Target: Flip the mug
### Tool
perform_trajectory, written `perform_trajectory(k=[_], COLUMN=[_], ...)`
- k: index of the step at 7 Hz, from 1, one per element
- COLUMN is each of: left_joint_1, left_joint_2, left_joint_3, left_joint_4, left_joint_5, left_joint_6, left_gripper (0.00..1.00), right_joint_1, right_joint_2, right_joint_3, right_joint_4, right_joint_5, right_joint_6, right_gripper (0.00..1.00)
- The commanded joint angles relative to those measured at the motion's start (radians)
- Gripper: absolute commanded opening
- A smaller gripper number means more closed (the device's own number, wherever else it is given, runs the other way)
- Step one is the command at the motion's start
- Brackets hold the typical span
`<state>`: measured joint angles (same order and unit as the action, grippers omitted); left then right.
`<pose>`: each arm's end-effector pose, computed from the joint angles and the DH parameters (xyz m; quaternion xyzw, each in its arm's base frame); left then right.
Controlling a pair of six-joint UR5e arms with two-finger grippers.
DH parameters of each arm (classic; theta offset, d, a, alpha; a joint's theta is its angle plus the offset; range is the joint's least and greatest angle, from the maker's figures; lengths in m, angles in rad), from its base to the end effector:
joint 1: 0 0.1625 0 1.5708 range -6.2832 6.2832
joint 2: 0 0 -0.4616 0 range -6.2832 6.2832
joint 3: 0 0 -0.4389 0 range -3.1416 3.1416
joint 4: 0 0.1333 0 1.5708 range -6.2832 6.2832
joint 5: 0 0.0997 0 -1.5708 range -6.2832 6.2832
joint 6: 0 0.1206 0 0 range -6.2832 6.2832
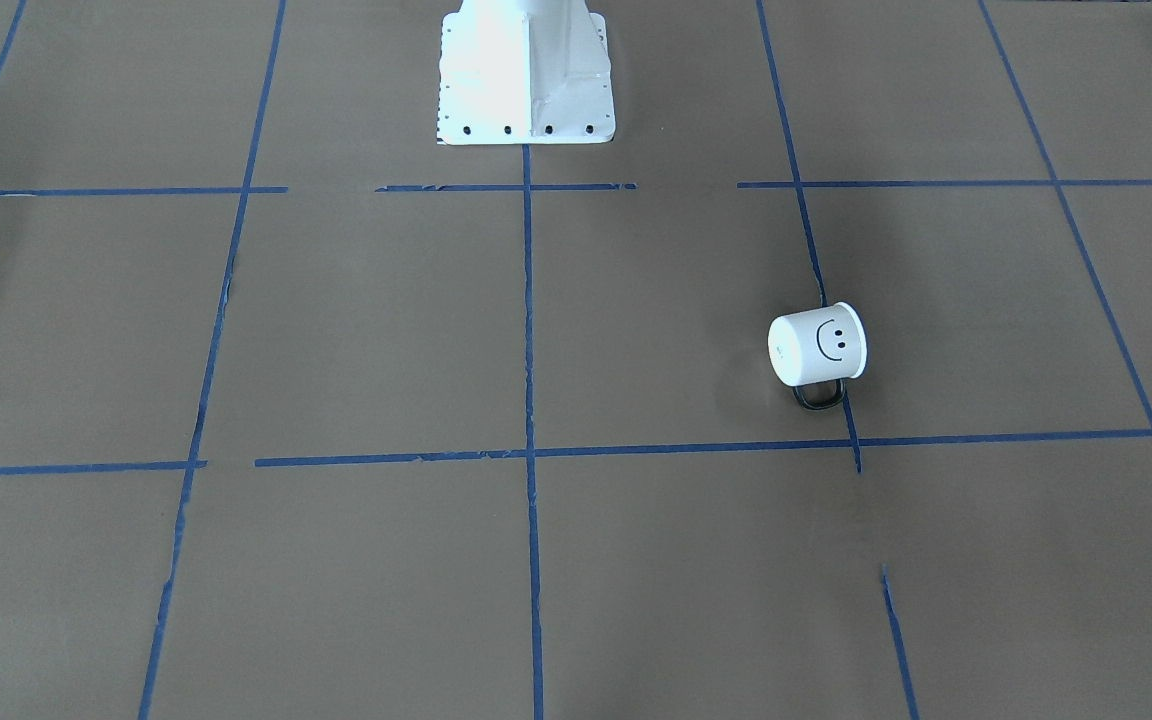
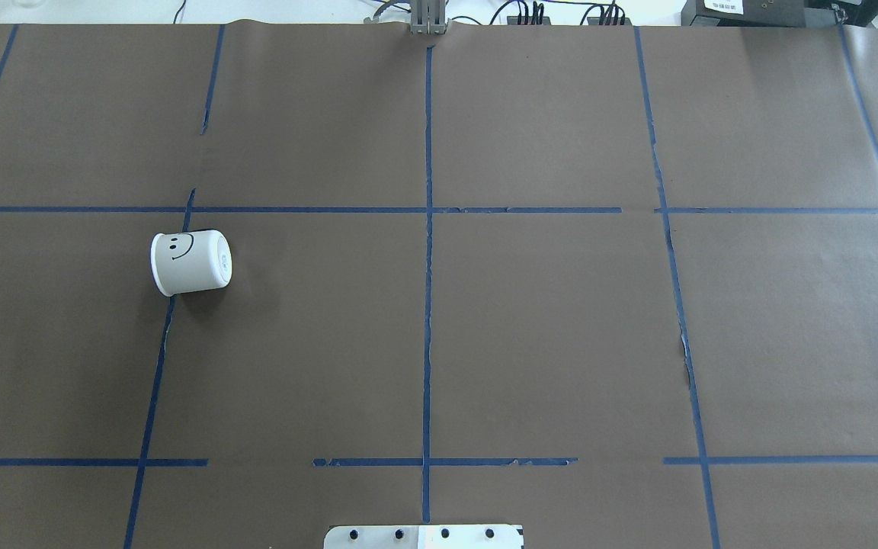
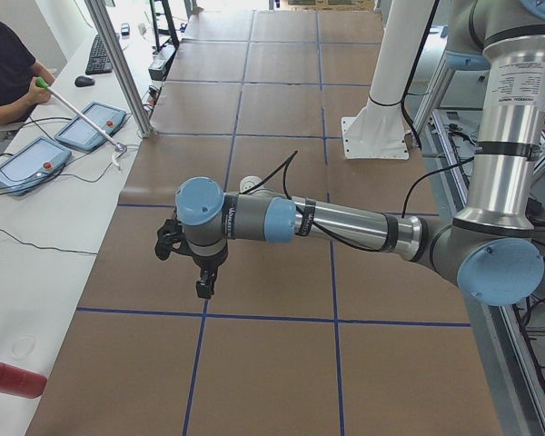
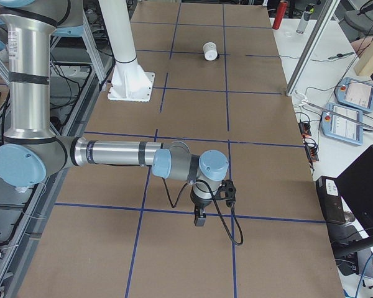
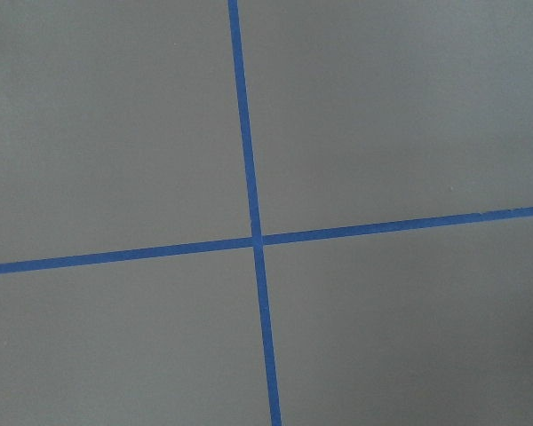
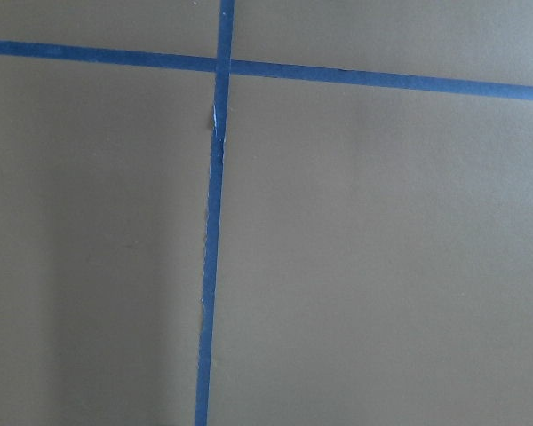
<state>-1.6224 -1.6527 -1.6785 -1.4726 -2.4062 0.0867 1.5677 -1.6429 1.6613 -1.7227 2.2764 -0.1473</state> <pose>-0.0735 -0.5724 0.6113 0.0697 0.4014 0.0346 0.9126 0.0536 -0.4923 0.7191 -0.0376 -0.3484 -0.0474 0.9354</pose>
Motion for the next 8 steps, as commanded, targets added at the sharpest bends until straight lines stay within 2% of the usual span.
perform_trajectory(k=[1, 5, 6, 7, 8], left_joint_1=[0.001, -0.001, 0.004, 0.01, 0.056], left_joint_2=[0.008, 0.043, 0.044, 0.056, 0.062], left_joint_3=[0.011, 0.011, 0.025, 0.028, 0.045], left_joint_4=[-0.002, -0.014, -0.114, -0.24, -0.311], left_joint_5=[-0.002, -0.016, -0.019, -0.049, -0.171], left_joint_6=[0.001, 0.002, 0.002, -0.083, -0.228], left_gripper=[1.0, 1.0, 1.0, 1.0, 1.0], right_joint_1=[0.0, 0.0, 0.0, 0.0, 0.0], right_joint_2=[0.0, 0.0, 0.0, 0.0, 0.0], right_joint_3=[0.0, 0.0, 0.0, 0.0, 0.0], right_joint_4=[0.0, 0.0, 0.0, 0.0, 0.0], right_joint_5=[0.0, 0.0, 0.0, 0.0, 0.0], right_joint_6=[0.0, 0.0, 0.0, 0.0, 0.0], right_gripper=[1.0, 1.0, 1.0, 1.0, 1.0])
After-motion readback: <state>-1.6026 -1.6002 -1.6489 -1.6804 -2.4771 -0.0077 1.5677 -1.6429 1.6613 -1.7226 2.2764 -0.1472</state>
